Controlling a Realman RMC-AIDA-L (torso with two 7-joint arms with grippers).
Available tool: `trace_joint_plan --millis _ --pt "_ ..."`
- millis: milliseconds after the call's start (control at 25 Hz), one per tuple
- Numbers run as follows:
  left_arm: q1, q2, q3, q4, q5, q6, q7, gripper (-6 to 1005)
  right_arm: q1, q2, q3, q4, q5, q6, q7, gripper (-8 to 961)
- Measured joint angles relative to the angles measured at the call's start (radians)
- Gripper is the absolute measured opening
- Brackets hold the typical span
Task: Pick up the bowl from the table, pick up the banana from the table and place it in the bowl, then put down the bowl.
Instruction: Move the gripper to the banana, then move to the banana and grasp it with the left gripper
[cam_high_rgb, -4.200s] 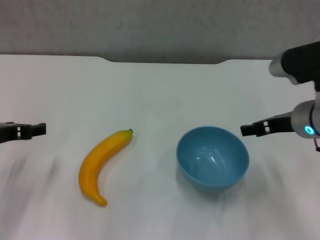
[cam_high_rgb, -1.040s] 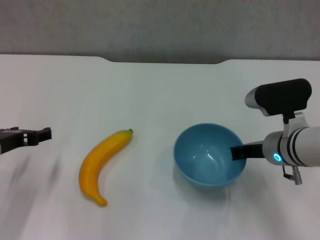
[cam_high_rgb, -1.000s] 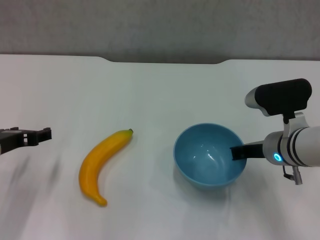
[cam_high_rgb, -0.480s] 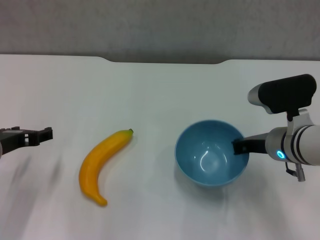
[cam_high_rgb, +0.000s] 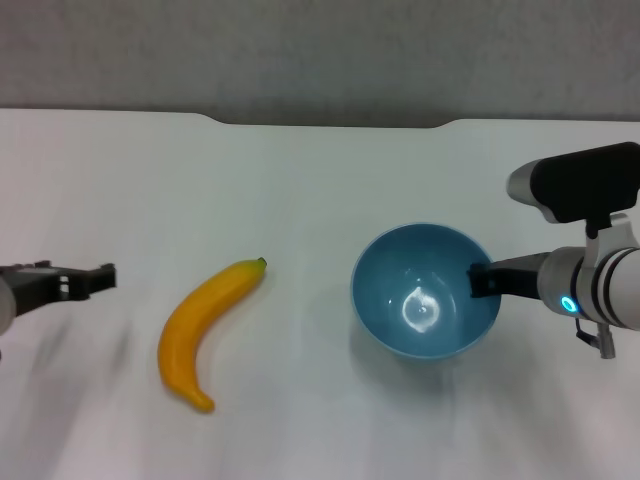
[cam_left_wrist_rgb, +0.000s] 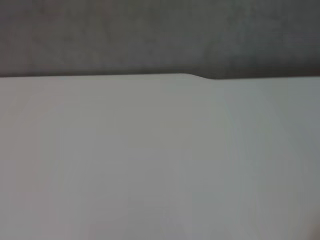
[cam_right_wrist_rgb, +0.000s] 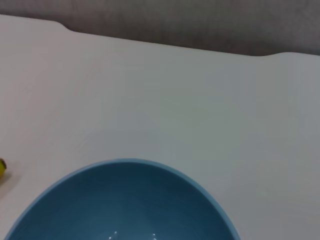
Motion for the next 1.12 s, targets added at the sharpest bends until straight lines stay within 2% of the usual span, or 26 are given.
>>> trace_joint_plan --millis 400,600,840,1000,1120 --pt "-0.050 0.001 0.175 -0.011 0.002 -0.032 0.010 803 -0.017 -0.001 0.018 0.031 -0.028 0.001 0.000 35" --pt "-0.050 0.001 0.214 -0.034 -0.061 -0.022 0.027 800 -0.023 -0.001 0.016 0.031 -0.029 0.002 0.000 34" --pt "-0.051 0.000 0.246 -0.025 -0.066 0.018 0.038 797 -0.023 0.000 0.011 0.045 -0.029 0.004 0.000 34" --pt "-0.063 -0.001 0.279 0.037 -0.065 0.086 0.034 795 -0.025 0.001 -0.003 0.053 -0.029 0.005 0.000 35" --pt "-0.077 -0.001 0.279 0.067 -0.067 0.090 0.031 794 -0.025 0.001 -0.012 0.062 -0.029 0.005 0.000 35"
